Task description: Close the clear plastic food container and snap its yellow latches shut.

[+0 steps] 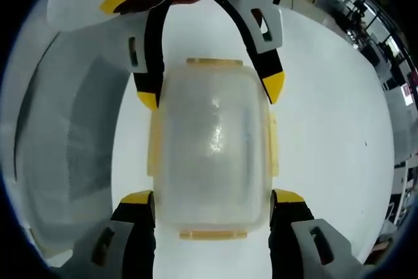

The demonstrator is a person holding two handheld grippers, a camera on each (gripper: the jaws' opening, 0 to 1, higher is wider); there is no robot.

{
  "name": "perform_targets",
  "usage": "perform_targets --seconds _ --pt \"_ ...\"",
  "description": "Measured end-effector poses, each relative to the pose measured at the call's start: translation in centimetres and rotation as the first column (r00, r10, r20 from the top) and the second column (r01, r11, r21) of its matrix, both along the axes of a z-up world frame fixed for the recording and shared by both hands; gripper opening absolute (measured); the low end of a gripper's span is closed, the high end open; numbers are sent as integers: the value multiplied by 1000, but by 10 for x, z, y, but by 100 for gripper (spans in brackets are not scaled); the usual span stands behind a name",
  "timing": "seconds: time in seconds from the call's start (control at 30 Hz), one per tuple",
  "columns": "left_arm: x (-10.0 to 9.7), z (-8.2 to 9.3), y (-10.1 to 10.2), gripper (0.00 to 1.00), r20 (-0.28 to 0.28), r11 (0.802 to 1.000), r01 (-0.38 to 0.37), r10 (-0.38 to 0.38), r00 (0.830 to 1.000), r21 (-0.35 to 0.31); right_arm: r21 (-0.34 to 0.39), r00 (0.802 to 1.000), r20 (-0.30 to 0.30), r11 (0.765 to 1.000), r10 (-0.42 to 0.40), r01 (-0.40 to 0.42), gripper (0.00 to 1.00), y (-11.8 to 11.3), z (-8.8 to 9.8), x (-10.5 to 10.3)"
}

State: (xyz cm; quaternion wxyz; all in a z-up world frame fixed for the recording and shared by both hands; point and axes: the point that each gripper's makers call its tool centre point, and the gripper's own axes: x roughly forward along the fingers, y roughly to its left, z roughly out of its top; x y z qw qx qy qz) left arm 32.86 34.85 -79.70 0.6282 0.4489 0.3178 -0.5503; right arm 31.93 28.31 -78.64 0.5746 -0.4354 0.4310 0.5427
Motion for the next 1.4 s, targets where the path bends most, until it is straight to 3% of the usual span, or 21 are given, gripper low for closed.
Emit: perform_targets --seconds 0.67,1.4 --pt "1 0 2 80 -1 1000 -4 4 1000 -7 8 1000 -8 1000 7 -7 71 2 0 1" --pt "19 0 -1 81 -13 1000 -5 5 1000 -6 17 1000 -7 1000 1 -1 71 -1 -1 20"
